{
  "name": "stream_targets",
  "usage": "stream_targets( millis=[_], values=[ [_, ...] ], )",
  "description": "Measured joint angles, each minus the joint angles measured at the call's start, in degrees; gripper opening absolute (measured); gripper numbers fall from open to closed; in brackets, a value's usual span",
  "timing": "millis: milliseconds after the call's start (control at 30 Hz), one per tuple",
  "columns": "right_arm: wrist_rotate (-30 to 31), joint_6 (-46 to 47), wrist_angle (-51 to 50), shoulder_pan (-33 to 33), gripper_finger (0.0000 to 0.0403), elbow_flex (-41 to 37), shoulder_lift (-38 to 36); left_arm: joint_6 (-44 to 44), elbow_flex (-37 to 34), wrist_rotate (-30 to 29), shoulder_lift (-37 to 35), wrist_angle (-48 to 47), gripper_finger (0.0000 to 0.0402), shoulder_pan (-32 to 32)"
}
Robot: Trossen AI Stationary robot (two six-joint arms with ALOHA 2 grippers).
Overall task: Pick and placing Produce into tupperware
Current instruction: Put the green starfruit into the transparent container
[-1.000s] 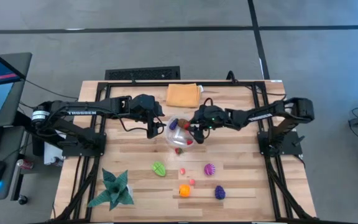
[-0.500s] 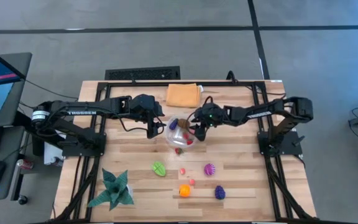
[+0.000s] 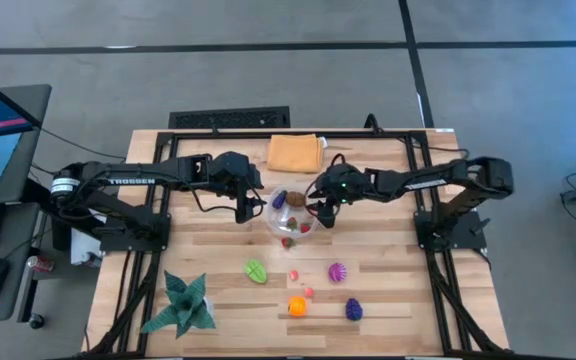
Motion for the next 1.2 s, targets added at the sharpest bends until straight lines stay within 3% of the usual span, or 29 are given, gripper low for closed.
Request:
stream_targets(
  millis=[200, 400, 800, 967, 1200],
  values=[
    [4.43, -3.81, -7.06, 0.07, 0.0195, -0.02, -10.43, -1.64, 0.0, 2.24, 0.0, 0.41, 0.0212, -2.85],
    [9.66, -4.9, -11.1, -1.11, 0.0185, -3.85, -21.08, -4.09, 0.01, -0.93, 0.0, -0.33, 0.0212, -7.15],
    [10.18, 0.21, -13.18, -1.8, 0.0176, -15.81, -41.64, -10.63, 0.01, -1.27, -0.02, -5.4, 0.0212, -16.15],
    [10.03, 0.2, -13.94, -1.8, 0.0177, -16.59, -47.25, -9.89, 0.01, -0.14, 0.0, -5.9, 0.0212, -18.8],
    [10.03, -0.25, -14.13, -1.81, 0.0176, -16.61, -50.41, -1.87, 0.01, 0.15, 0.85, -3.99, 0.0212, -20.26]
  ],
)
